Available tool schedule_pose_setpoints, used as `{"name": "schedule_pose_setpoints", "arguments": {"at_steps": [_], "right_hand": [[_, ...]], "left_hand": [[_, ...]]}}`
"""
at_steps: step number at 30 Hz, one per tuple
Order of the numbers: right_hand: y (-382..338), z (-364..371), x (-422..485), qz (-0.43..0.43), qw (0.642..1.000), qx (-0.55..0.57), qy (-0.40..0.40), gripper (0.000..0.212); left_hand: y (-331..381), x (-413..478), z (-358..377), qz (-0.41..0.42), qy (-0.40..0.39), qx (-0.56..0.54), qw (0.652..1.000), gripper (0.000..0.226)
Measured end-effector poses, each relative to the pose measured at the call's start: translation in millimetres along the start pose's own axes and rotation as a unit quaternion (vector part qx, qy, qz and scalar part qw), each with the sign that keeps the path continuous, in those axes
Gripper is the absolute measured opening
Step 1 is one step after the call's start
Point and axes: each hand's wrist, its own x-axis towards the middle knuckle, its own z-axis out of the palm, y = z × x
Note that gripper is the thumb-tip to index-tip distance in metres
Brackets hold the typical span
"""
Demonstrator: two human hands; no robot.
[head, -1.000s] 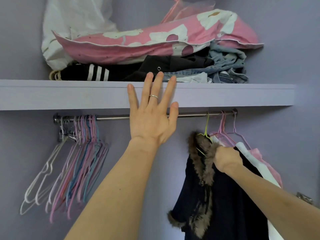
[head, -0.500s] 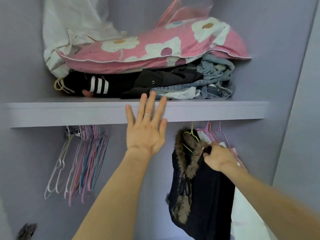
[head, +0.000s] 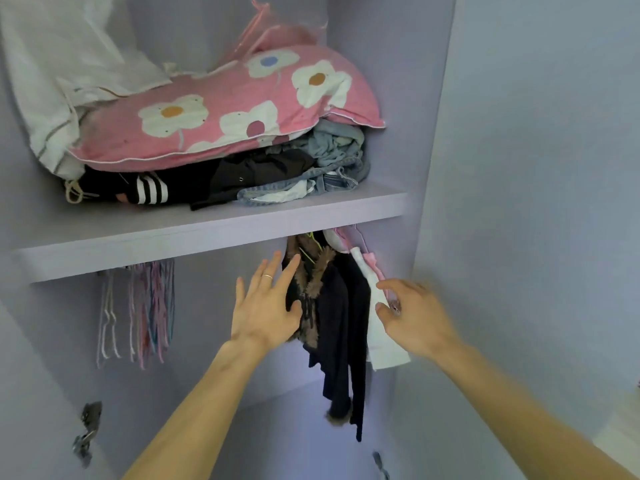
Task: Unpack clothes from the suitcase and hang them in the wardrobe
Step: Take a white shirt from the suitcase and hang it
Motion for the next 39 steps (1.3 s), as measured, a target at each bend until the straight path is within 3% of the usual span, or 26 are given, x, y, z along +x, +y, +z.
{"name": "schedule_pose_setpoints", "arguments": {"at_steps": [2,6,14,24,39], "right_hand": [[5,-5,-23,0.007,1.0,0.022,0.01,0.036],[26,-13,-70,0.038,0.998,0.047,0.017,0.036],[105,-20,-174,0.164,0.984,0.066,-0.037,0.037],[233,-78,-256,0.274,0.961,0.028,-0.025,0.035],[458,-171,-378,0.433,0.901,0.037,-0.02,0.035]], "left_hand": [[8,-19,7,-0.002,0.035,-0.053,0.998,0.075],[36,-47,24,0.024,0.028,-0.083,0.996,0.068],[112,-97,99,0.149,-0.059,-0.091,0.983,0.057],[279,-125,167,0.319,-0.159,-0.109,0.928,0.045],[527,-161,282,0.353,-0.294,-0.103,0.882,0.04]]}}
